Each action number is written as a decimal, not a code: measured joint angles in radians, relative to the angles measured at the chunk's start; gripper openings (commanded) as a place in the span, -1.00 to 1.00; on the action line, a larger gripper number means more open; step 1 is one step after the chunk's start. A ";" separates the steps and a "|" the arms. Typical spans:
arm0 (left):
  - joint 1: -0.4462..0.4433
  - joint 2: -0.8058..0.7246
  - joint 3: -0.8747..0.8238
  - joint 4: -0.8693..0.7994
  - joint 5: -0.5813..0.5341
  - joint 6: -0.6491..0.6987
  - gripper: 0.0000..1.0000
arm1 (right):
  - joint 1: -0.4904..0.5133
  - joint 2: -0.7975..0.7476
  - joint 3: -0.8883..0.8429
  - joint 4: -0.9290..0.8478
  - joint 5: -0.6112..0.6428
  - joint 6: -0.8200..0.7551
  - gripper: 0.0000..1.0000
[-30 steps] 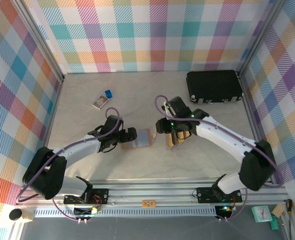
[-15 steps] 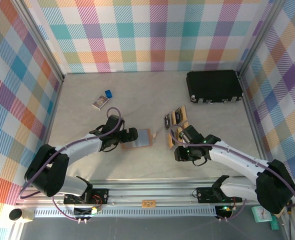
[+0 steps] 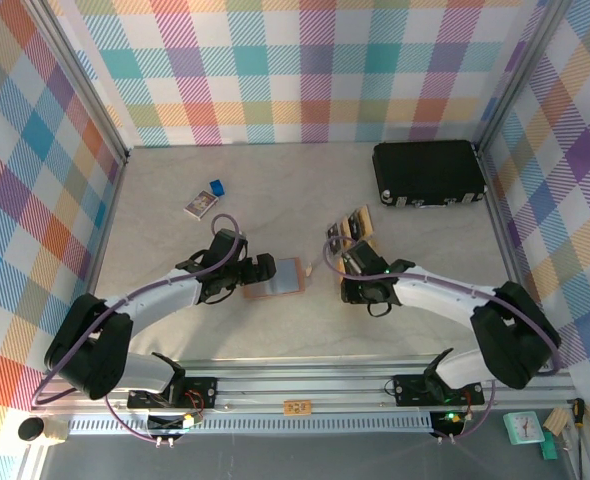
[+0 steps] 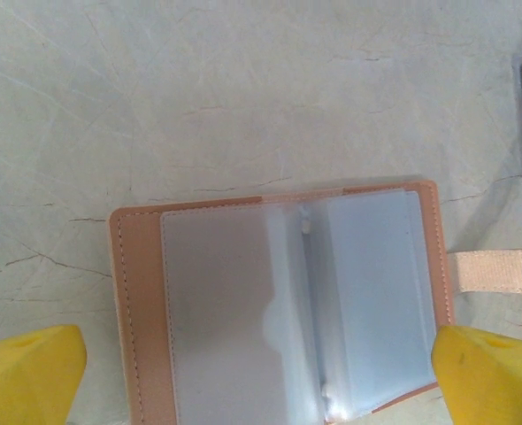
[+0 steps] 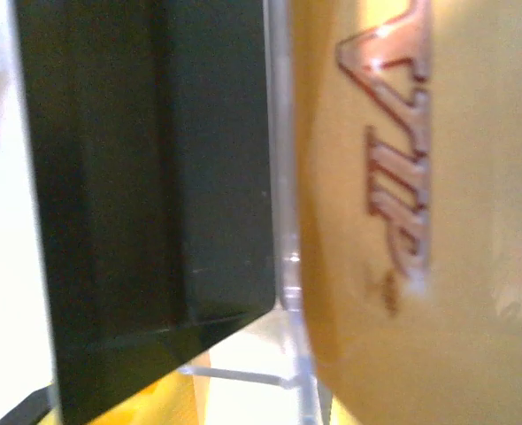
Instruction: Put the credit cards into the card holder
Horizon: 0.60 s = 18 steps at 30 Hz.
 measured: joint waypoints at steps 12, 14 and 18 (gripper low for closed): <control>0.000 -0.004 0.000 0.000 -0.006 0.000 0.99 | -0.069 0.227 0.243 0.042 -0.026 -0.076 -0.25; 0.000 -0.004 0.000 0.000 -0.006 0.000 0.99 | -0.070 0.228 0.275 0.020 -0.048 -0.100 -0.25; 0.000 -0.004 0.000 0.000 -0.006 0.000 0.99 | -0.073 0.145 0.279 -0.053 -0.085 -0.126 -0.22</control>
